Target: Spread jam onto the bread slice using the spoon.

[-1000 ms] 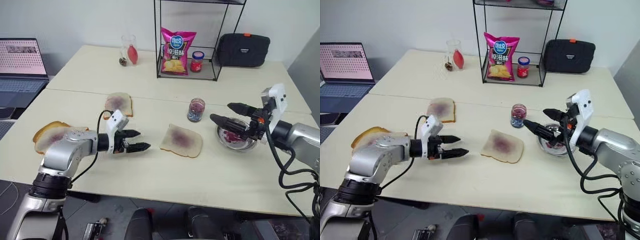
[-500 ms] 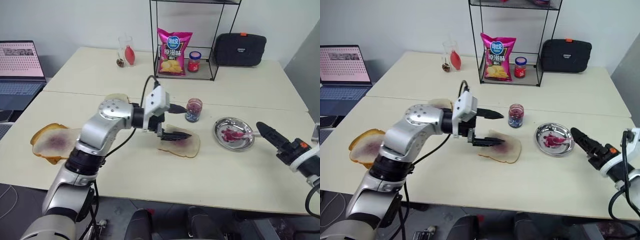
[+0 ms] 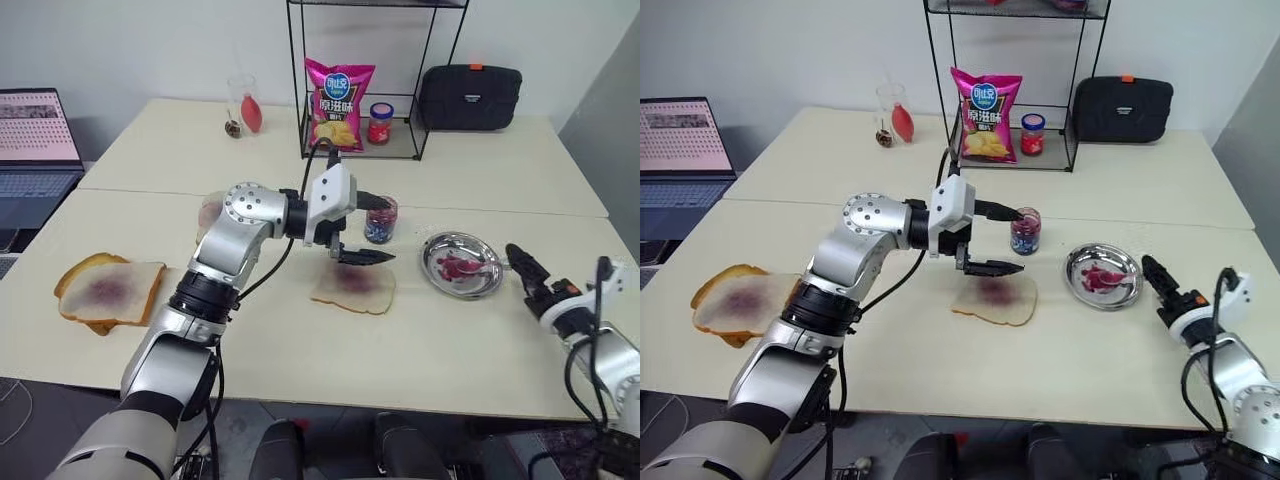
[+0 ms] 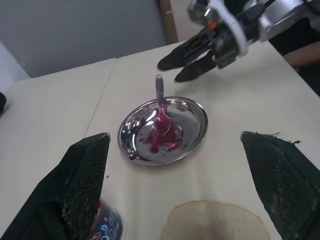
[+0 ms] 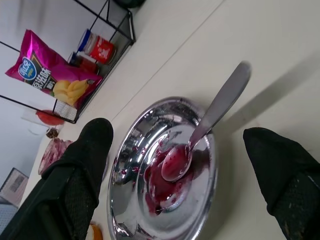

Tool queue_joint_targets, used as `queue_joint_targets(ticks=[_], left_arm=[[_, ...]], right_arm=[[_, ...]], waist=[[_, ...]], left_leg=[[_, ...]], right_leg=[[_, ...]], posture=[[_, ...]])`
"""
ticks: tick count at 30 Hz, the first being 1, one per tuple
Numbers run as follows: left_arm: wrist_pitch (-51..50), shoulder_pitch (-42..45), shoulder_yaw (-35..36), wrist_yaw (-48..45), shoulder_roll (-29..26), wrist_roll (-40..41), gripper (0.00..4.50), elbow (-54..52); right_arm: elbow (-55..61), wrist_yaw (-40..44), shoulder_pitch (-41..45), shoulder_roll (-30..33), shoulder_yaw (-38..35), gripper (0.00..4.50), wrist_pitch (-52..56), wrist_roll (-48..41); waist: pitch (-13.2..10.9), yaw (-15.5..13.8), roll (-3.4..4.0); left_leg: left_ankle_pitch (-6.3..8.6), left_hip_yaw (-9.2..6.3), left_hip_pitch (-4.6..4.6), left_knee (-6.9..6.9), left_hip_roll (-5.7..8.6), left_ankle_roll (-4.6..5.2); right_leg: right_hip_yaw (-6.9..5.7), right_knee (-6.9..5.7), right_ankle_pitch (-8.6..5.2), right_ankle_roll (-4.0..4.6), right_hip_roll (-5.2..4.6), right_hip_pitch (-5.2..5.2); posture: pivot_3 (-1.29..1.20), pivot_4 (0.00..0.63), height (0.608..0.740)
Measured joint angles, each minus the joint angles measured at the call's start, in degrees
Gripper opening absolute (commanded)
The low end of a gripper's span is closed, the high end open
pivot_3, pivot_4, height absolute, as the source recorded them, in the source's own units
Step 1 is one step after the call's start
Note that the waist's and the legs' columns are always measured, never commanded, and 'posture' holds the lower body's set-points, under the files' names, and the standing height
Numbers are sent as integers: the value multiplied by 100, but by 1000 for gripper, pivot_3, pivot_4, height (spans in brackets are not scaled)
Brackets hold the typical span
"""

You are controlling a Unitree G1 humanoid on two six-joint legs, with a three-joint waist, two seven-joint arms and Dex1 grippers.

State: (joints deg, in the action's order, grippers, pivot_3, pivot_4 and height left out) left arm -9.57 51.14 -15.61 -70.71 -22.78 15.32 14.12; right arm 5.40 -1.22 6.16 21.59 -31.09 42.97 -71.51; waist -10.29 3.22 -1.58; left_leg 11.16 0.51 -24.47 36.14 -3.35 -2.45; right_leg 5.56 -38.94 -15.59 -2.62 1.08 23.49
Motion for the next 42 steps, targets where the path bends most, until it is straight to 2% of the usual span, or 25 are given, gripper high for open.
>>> queue_joint_targets(ticks=[12, 18, 31, 33, 38, 42], left_arm=[[-149, -305, 6, 17, -11, -51, 4361, -225], [-384, -340, 15, 33, -71, -27, 4415, -491], [-507, -457, 19, 134, -66, -5, 4415, -645], [-486, -457, 19, 130, -62, -5, 4415, -643], [-491, -457, 61, 148, -87, -2, 4415, -635], [-296, -454, 268, 130, -324, -28, 4415, -284]], right_arm=[[-1269, 748, 798, -96, 155, 4500, -616, 945], [-1630, 1091, 1034, -38, 84, 3239, -729, 1133], [-1651, 1409, 1032, 122, -116, 264, -596, 1185], [-1651, 1466, 1033, 165, -159, 87, -587, 1182], [-1616, 1491, 1088, 282, -242, 87, -369, 1060], [-1122, 1453, 1338, 424, -268, 87, -20, 707]], waist=[[0, 1, 3], [0, 1, 3], [0, 1, 3], [0, 1, 3], [-1, 6, 5], [-2, 43, 9]], left_leg=[[0, 1, 2, 2, 0, 0], [0, -2, 2, -2, 0, 0], [0, 0, 2, -1, 0, 0], [0, 0, 2, -1, 0, 0], [0, 2, 4, -1, 0, 0], [0, 0, 8, -2, -5, 0]], right_leg=[[1, -3, 1, -1, 0, -1], [-2, -2, 0, -1, 1, -1], [0, -2, 0, -1, 0, -1], [0, -2, 0, -1, 0, -1], [3, -4, 0, -1, 0, 0], [3, -7, 0, 0, 7, -1]], posture=[[0, 150, 740], [0, 150, 740], [0, 150, 740], [0, 150, 740], [0, 150, 740], [0, 150, 740]])
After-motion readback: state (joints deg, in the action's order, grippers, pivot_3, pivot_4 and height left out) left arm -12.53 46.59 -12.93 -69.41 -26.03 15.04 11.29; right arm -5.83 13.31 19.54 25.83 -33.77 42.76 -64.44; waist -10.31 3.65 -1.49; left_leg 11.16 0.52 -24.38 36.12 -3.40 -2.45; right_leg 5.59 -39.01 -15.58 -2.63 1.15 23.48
